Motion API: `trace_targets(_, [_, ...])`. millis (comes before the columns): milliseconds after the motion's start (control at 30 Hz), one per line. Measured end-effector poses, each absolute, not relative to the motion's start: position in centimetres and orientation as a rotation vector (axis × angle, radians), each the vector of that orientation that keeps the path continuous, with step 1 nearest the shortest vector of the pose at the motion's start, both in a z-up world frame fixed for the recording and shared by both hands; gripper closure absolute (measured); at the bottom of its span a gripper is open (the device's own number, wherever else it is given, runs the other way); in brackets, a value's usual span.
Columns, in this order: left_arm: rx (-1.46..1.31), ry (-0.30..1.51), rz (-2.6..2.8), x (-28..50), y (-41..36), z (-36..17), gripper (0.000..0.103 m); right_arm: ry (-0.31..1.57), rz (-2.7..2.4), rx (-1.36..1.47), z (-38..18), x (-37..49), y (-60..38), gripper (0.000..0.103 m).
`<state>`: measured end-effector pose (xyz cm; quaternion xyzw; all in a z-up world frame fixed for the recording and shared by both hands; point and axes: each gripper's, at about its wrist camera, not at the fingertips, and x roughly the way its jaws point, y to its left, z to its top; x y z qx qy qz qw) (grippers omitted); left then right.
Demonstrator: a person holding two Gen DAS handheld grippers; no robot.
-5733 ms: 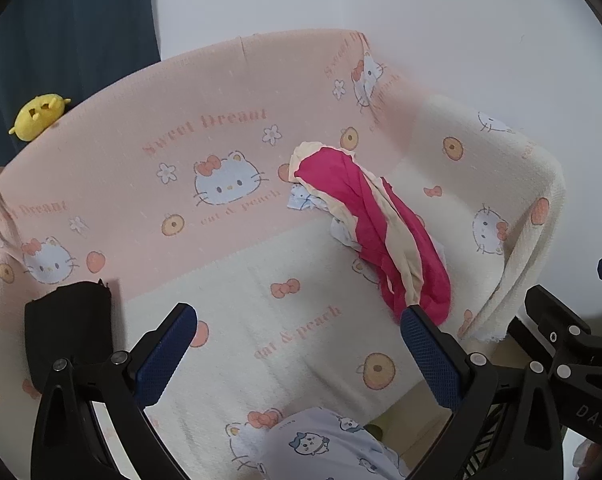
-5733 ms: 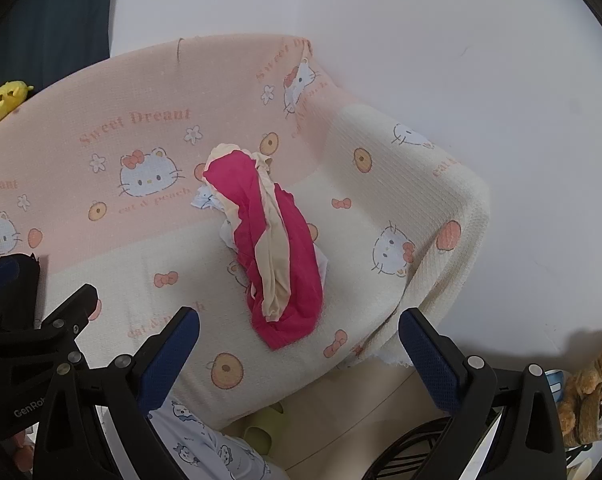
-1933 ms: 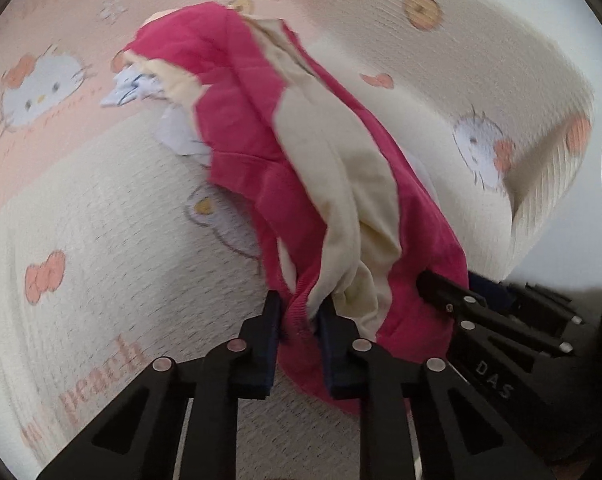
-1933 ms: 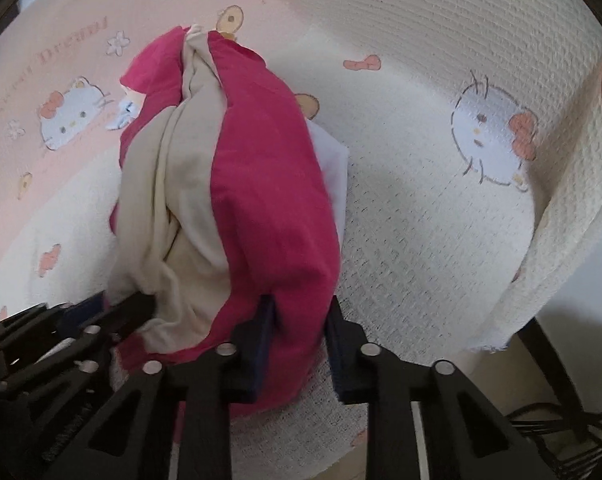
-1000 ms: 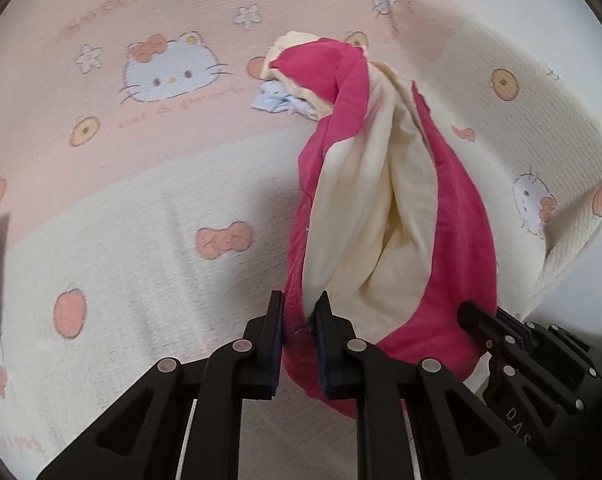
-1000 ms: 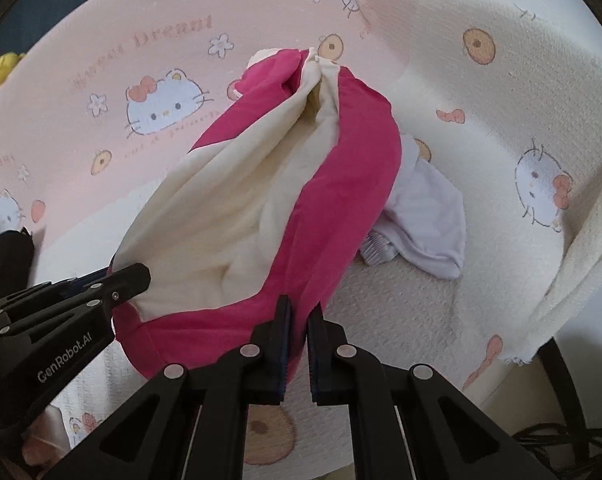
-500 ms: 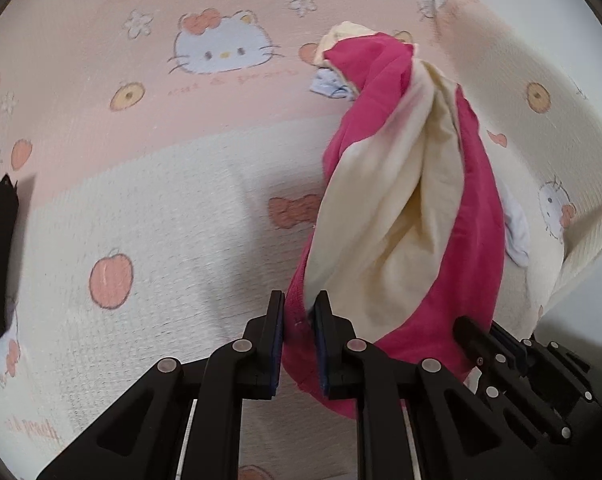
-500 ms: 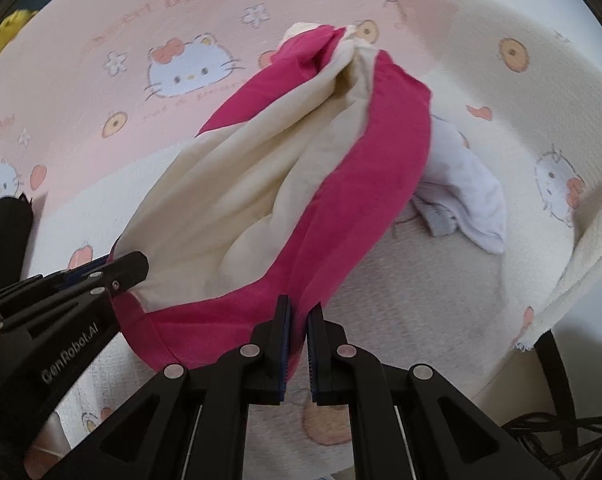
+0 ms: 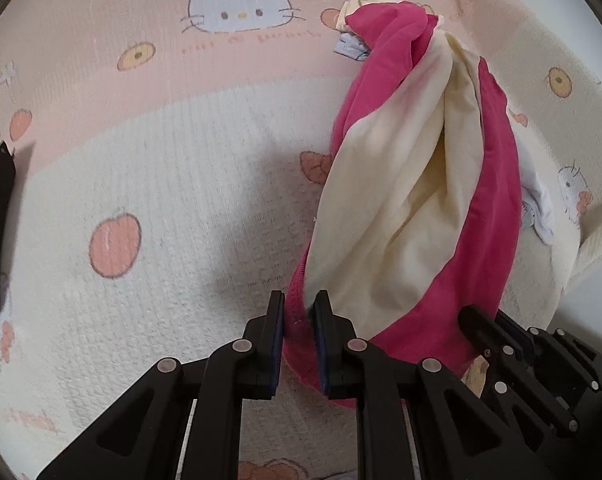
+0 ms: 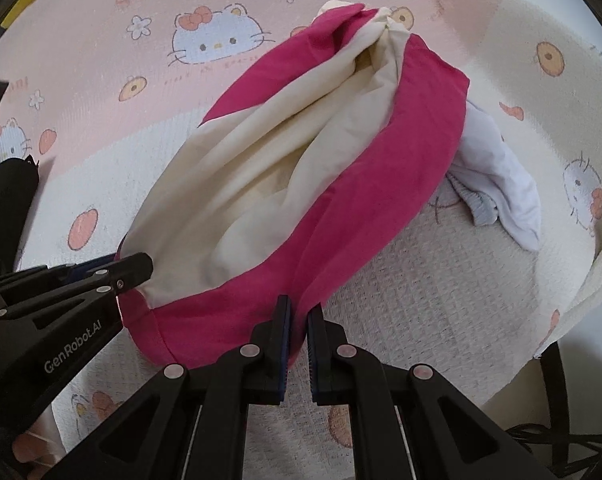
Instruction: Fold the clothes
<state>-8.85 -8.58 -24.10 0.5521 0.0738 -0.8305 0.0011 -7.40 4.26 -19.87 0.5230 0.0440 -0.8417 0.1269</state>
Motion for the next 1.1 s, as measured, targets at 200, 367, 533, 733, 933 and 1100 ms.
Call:
trace_targets(200, [1.707, 0.422, -2.646, -7.8, -9.5, -22.9, 0.087, 0.071, -2.458, 1.518, -19.3, -7.3, 5.0, 0.097])
trace_targets(367, [1.682, 0.679, -2.677, -6.8, -11.6, -21.9, 0.053, 0.066, -2.465, 1.481, -17.1, -7.2, 5.1, 0.077])
trace_targets(533, [1.590, 0.823, -2.667, -5.8, -13.5, -21.2, 0.021, 0.049, -2.503, 1.402, -14.4, -6.9, 5.6, 0.047])
trace_targets(733, [1.531, 0.596, -2.688, -7.4, -13.2, -21.1, 0.021, 0.041, -2.551, 1.384, -13.2, -8.2, 6.9, 0.042])
trace_targets(933, [1.575, 0.443, -2.711, -11.0, -10.8, -21.1, 0.021, -0.027, -2.568, 1.430, -13.4, -11.3, 8.7, 0.042])
trace_targets(1100, [1.629, 0.395, -2.739, -14.6, -8.9, -20.9, 0.021, -0.042, -2.586, 1.462, -13.3, -14.4, 10.0, 0.042])
